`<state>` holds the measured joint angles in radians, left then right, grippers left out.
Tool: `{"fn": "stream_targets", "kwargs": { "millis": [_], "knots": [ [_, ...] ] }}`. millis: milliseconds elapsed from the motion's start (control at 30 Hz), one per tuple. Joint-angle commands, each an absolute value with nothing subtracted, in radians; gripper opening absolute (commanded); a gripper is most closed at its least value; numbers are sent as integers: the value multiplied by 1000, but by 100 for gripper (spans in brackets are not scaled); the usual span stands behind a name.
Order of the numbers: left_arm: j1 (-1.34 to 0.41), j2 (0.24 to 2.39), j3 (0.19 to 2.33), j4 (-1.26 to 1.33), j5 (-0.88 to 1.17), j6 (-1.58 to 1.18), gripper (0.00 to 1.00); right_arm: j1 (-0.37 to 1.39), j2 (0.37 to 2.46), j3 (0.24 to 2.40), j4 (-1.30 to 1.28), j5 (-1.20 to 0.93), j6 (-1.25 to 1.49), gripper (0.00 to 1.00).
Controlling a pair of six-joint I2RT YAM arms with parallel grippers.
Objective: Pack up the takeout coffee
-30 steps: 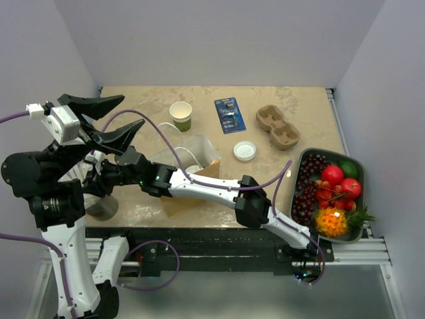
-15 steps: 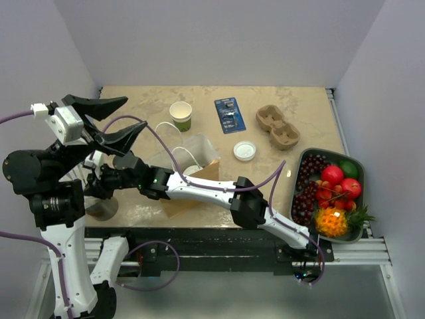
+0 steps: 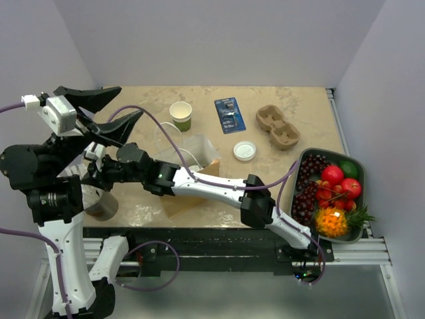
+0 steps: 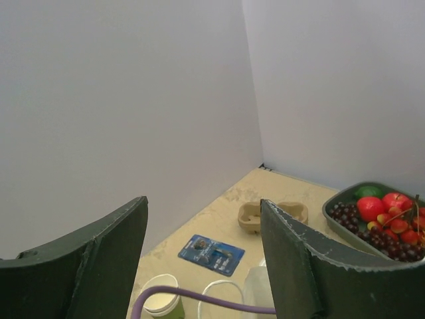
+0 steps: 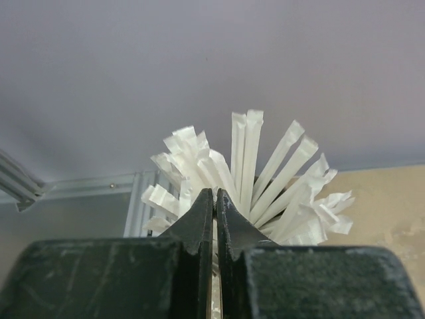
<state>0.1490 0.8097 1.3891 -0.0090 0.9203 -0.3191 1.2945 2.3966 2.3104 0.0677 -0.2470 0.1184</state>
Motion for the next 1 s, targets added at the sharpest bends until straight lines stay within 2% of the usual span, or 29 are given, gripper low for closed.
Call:
{"fn": "stream_targets", "kwargs": {
  "millis": [0,200,567,967],
  "knots": [
    [146,810,1453,81,838,-386,73,1289,2241,2315,106,-210,71,0],
    [144,831,1529,103,776,-403,74,1270,2188,2307,91,-198,58,0],
    [146,887,1713,117,373,-186,79,1192,1985,2295,-55,-158,6,0],
    [164,907,1573,135,345,-75,80,1028,1588,2054,-233,-130,-184,0]
  ]
}}
